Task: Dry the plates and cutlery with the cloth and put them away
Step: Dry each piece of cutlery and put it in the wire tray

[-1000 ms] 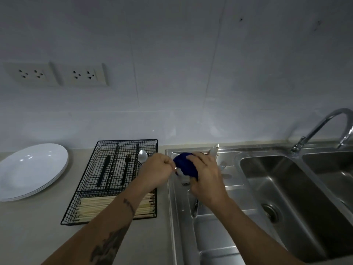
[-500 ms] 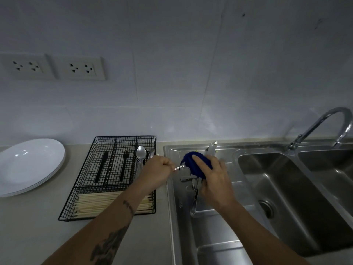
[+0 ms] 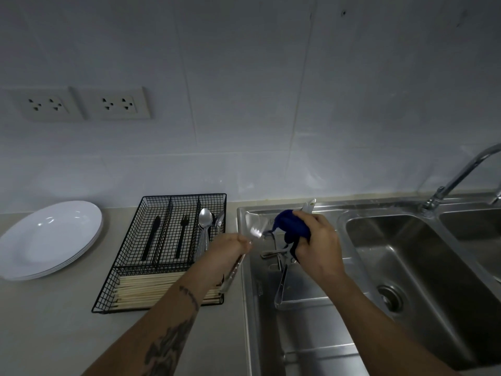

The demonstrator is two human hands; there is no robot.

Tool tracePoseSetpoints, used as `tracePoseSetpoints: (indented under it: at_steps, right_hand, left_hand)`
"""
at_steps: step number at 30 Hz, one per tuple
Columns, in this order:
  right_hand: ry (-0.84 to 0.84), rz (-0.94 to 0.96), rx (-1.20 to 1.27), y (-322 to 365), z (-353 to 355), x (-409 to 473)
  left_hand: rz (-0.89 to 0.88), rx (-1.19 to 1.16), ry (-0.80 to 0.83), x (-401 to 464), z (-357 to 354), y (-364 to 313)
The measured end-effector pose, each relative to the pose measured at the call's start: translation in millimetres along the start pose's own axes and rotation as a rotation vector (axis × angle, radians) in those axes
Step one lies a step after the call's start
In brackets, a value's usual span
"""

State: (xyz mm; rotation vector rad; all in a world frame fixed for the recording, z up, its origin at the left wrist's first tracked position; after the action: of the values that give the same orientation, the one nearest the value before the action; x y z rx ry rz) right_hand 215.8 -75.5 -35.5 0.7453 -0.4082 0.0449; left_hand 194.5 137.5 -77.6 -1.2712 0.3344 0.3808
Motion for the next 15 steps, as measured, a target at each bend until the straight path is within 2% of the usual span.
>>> tracePoseSetpoints:
  at_steps: [10,15]
  right_hand:
    - [0.097,0.068,-0.019,40,-21,-19]
    - [0.071,0.010,-0.109,40,-27,-28]
  left_hand:
    - [0.073,-0.340,-0.071,15,1,-10]
    - [-0.076,-0.275,-0.196,13,23,-18]
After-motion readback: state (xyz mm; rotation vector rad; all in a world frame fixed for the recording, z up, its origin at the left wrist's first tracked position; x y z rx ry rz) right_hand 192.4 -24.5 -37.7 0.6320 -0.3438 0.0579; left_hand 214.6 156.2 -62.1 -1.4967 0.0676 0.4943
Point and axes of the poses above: each hand's wrist, its own x-axis towards the middle knuckle, its own z-axis out of the back of the hand, y = z × x, the point moved 9 cm from there along x, towards the middle knuckle, and after that the axes turned 3 degrees about -y, right-handed, at the moved point
